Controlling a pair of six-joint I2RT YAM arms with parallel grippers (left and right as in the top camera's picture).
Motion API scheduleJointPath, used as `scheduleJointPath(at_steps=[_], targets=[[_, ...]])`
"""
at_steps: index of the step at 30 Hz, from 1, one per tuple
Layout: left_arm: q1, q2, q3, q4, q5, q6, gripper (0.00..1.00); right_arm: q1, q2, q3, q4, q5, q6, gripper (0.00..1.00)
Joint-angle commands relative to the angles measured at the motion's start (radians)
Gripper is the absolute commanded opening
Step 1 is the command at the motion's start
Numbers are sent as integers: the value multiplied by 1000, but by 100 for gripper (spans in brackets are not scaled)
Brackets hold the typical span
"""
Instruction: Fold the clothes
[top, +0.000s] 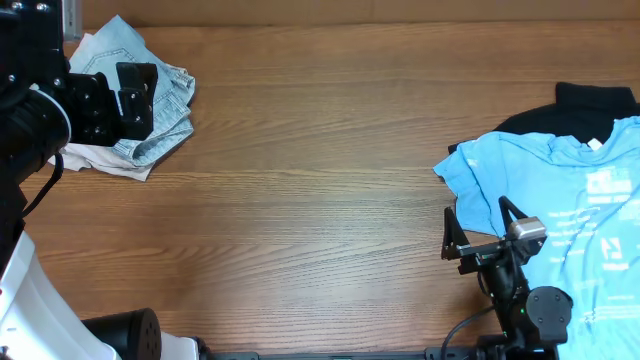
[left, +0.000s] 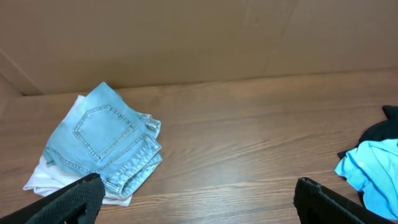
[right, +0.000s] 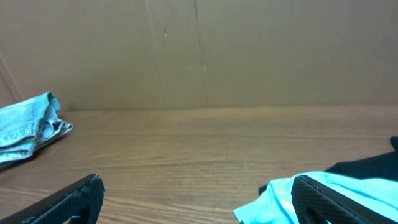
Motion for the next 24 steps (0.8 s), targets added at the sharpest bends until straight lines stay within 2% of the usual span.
scheduleJointPath(at_steps=[1,3,24], targets=[[-6,-7,5,-2,-2,23,100,-10,-17,-45,60,-5,-3,100],[-6,-7,5,-1,-2,23,100,-10,-17,-79,100,-5,-4,100],[-6,-7,5,-1,-2,23,100,-10,-16,-86,74,2,-4,100]])
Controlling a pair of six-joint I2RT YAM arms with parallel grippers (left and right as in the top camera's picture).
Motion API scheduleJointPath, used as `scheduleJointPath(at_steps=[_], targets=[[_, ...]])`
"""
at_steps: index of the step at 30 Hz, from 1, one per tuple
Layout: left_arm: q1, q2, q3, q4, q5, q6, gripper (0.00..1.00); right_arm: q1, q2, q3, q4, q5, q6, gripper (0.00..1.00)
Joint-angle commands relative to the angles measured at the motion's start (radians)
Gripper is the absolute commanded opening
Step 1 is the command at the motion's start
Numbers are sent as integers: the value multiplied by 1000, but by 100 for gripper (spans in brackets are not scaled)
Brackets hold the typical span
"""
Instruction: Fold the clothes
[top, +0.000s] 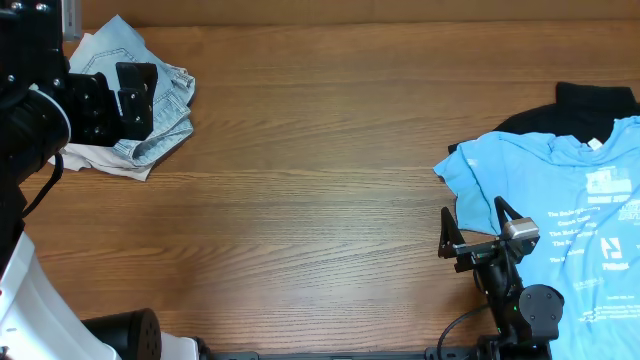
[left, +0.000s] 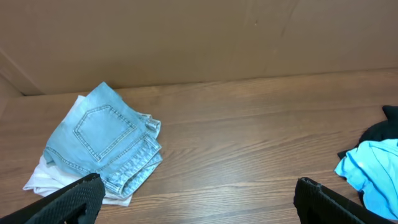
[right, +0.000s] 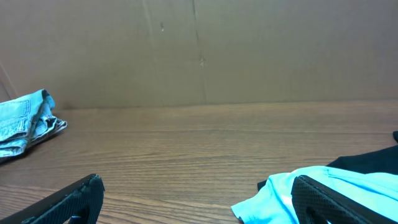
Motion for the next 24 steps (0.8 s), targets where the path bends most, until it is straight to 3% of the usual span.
scheduleJointPath(at_steps=[1,14,17,20,24], targets=[[-6,-7,5,-2,-2,23,100,-5,-12,-10,7,2,-3,100],[-6,-11,4,-1,-10,23,100,-5,-12,-10,7,2,-3,100],[-5,-53,-19,70,-135,37,100,-5,-12,-10,7,2,-3,100],[-5,-156,-171,195,-156,31,100,-5,-12,-10,7,2,-3,100],[-5,-365,-547,471,-189,4,100,-5,-12,-10,7,2,-3,100]])
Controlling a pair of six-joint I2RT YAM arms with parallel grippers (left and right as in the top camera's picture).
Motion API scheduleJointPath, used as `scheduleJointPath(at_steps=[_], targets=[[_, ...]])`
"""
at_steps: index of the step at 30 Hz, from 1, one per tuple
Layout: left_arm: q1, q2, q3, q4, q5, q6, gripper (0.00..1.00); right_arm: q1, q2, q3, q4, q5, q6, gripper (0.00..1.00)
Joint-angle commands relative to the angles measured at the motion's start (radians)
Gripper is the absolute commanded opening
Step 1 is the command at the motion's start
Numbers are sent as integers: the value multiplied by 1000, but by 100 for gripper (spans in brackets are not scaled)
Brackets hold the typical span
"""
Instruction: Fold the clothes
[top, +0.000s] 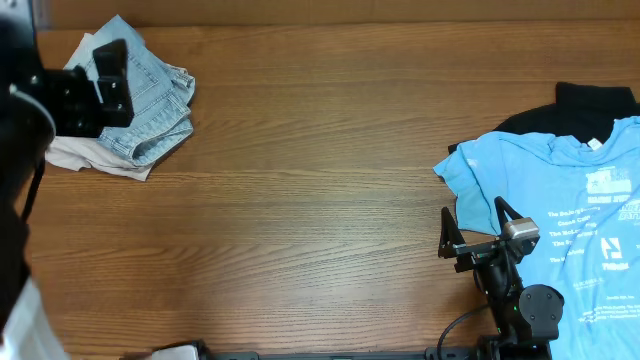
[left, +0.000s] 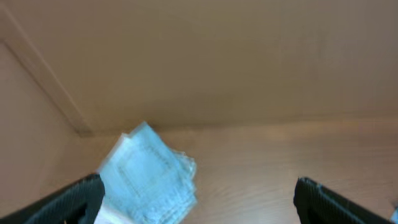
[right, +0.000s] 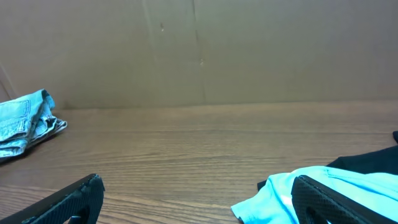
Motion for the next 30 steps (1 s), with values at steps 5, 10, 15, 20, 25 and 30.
scheduleJointPath(at_steps=[5,10,15,20,25,30], targets=[[-6,-408,-697,477,-77,-7,100,-5,-12,-10,7,2,-4,100],[-6,-660,-1128,792,-72,-9,100,-5,-12,-10,7,2,-3,100],[-6,-884,-1472,1024,-73,-78,100,-5,-12,-10,7,2,-3,100],[-27,-1093,-1740,1119,-73,-138,100,-5,-12,-10,7,2,-4,100],[-111,-1284,-1952,1125,-108,-83,100,-5,-12,-10,7,2,-4,100],[-140,-1406,-2115,1143,-129,-79,100,-5,-12,-10,7,2,-4,100]])
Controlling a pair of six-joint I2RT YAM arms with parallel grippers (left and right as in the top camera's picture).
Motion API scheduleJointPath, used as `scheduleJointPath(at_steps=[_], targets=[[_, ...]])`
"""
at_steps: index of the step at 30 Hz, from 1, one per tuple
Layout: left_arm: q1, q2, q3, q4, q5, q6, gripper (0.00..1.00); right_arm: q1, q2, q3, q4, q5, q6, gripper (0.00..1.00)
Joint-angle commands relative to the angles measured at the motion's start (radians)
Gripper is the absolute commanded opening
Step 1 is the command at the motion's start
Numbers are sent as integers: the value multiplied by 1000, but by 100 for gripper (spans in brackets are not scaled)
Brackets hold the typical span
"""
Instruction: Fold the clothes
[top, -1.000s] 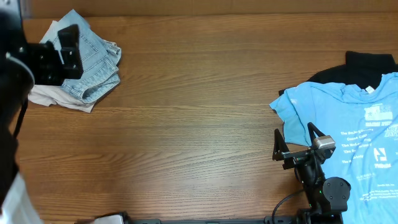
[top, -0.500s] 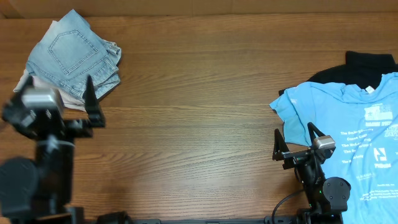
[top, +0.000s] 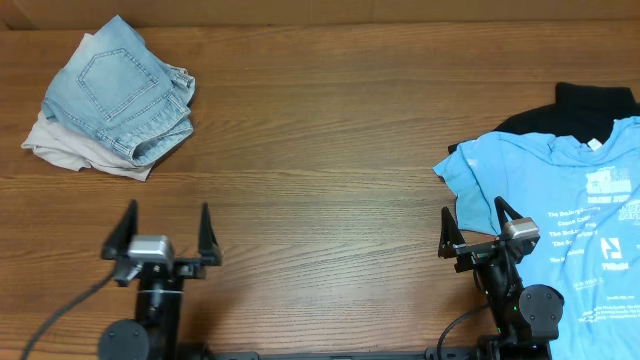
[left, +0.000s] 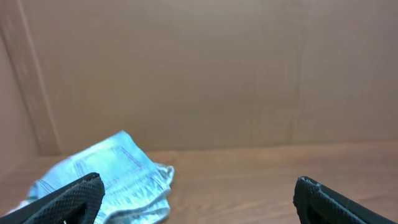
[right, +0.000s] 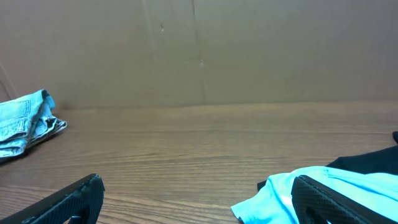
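Observation:
Folded light denim shorts (top: 125, 100) lie on a folded white garment (top: 70, 150) at the far left of the table. A blue t-shirt (top: 560, 215) lies spread at the right, over a black garment (top: 590, 100). My left gripper (top: 162, 232) stands open near the front left, empty; the shorts (left: 106, 180) show ahead of it. My right gripper (top: 472, 225) stands open and empty at the blue shirt's left edge (right: 292, 193).
A wooden table (top: 320, 180) carries everything. A brown cardboard wall (right: 199, 50) runs along the far edge. The folded pile (right: 28, 121) shows far left in the right wrist view.
My left arm has moved from high over the folded pile at the far left down to the front left of the table. The gripper stays open. The right arm has not moved.
My left gripper hung open over the denim pile at the far left at the first two moments, then was further left, and now rests low at the front left. My right gripper shifted slightly nearer early on, then stayed open by the blue shirt.

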Motion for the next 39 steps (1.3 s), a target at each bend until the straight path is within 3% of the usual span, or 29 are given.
scheduleJointPath(at_steps=[1,8,15,39], targets=[[-8,-25,-79,27,-27,11,100,-5,-12,-10,6,2,-3,100],[-11,-35,-302,259,-28,-6,100,-5,-12,-10,6,2,-3,100],[-11,-35,-310,101,-35,-6,100,-5,-12,-10,6,2,-3,100],[-10,-33,-310,105,-35,-6,100,-5,-12,-10,6,2,-3,100]])
